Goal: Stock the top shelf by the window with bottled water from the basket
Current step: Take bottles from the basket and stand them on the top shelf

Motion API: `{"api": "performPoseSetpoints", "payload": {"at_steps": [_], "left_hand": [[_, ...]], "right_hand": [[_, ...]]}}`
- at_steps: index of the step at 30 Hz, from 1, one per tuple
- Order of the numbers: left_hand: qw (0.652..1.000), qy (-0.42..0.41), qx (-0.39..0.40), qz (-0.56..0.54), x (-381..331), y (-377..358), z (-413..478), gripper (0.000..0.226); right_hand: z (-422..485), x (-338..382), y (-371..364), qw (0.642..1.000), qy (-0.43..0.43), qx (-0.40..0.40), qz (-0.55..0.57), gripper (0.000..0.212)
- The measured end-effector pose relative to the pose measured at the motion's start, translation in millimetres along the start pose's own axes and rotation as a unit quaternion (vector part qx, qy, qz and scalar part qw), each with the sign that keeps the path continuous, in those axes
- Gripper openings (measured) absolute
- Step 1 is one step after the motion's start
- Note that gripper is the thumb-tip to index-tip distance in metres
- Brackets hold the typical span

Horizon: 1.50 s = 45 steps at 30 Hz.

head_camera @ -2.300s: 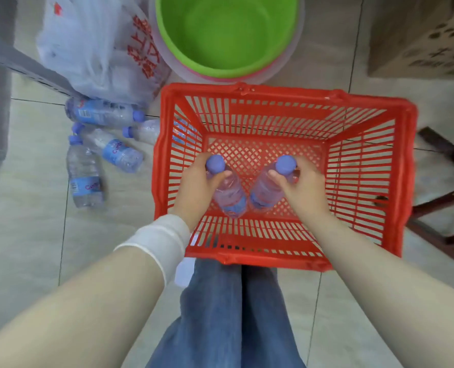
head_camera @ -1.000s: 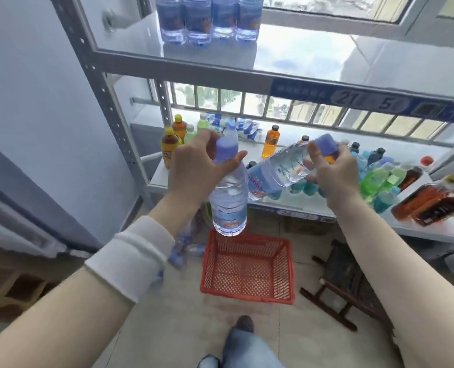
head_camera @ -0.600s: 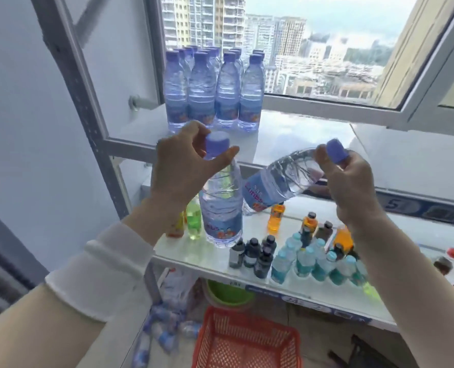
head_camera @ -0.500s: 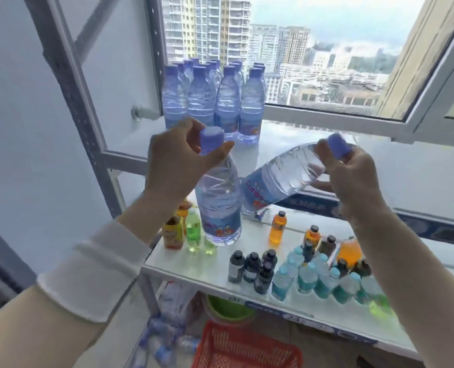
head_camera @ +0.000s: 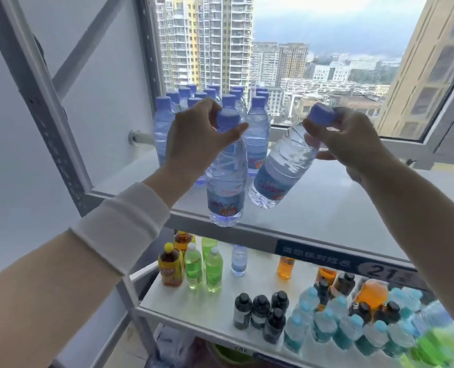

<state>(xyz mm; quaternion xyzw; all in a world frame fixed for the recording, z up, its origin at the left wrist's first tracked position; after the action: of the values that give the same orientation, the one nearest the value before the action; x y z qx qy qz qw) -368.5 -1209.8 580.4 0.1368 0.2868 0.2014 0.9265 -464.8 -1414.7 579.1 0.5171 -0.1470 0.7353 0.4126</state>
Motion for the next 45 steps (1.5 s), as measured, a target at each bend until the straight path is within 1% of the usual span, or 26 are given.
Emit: {"api": "performPoseSetpoints", "payload": {"at_steps": [3, 10, 13, 15, 17, 21, 25, 27, 30, 32, 35, 40, 45], "left_hand": [[1.0, 0.001, 0.016, 0.004, 13.5, -20.4, 19.2, 0.039], [0.996, -0.004, 0.07, 0.051, 38.5, -64.4, 44.7, 0.043], [0.995, 0.0, 0.071, 0.073, 48.0, -76.1, 55.9, 0.048], [0.994, 0.001, 0.072, 0.077, 53.2, -82.8, 62.8, 0.052], [0.994, 0.0, 0.071, 0.081, 57.5, -88.3, 67.8, 0.053], [0.994, 0.011, 0.068, 0.089, 64.4, -93.1, 72.4, 0.054], [0.993, -0.035, 0.08, 0.077, 57.3, -94.0, 80.3, 0.059], [0.989, -0.059, 0.132, 0.044, 54.5, -93.1, 86.9, 0.058], [0.96, -0.087, 0.262, 0.041, 56.8, -90.6, 94.5, 0.049], [0.951, -0.087, 0.295, 0.039, 59.9, -87.8, 99.2, 0.045], [0.955, -0.075, 0.287, 0.032, 59.9, -86.4, 102.9, 0.041], [0.965, -0.065, 0.249, 0.046, 59.0, -87.8, 100.7, 0.043], [0.963, -0.077, 0.25, 0.059, 57.5, -88.2, 96.6, 0.046]], "right_hand": [[15.6, 0.4, -15.0, 1.0, 0.006, 0.02, -0.014, 0.036], [49.2, -11.1, -49.5, 0.998, -0.042, 0.046, -0.005, 0.035], [60.6, -15.0, -63.8, 0.998, -0.038, 0.05, -0.026, 0.032], [67.2, -19.2, -72.7, 0.998, -0.036, 0.052, -0.032, 0.035], [73.0, -22.5, -80.4, 0.998, -0.035, 0.05, -0.034, 0.04], [82.0, -25.8, -94.5, 0.998, -0.019, 0.044, -0.042, 0.038], [86.2, -30.5, -101.1, 0.997, 0.014, 0.028, -0.077, 0.038], [86.8, -31.7, -99.6, 0.996, 0.021, 0.024, -0.082, 0.039], [88.2, -32.9, -97.8, 0.995, 0.026, 0.033, -0.095, 0.045], [89.0, -31.8, -99.4, 0.993, 0.037, 0.042, -0.102, 0.045], [90.5, -28.2, -102.2, 0.991, 0.057, 0.031, -0.117, 0.044], [91.2, -25.4, -105.8, 0.988, 0.065, 0.011, -0.137, 0.045], [84.1, -24.8, -103.8, 0.984, 0.089, -0.003, -0.151, 0.047]]}}
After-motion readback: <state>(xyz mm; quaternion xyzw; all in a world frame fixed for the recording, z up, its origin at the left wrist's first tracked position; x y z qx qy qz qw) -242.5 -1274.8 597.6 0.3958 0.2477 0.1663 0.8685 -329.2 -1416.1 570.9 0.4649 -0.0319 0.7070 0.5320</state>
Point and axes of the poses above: each hand's wrist, its own z-axis towards the middle knuckle, its own y-axis out of the back of the hand, x = y × z, the point moved 4 cm from there along z, towards the middle knuckle, and after that the axes turned 8 degrees about -x, right-handed, at the moved point
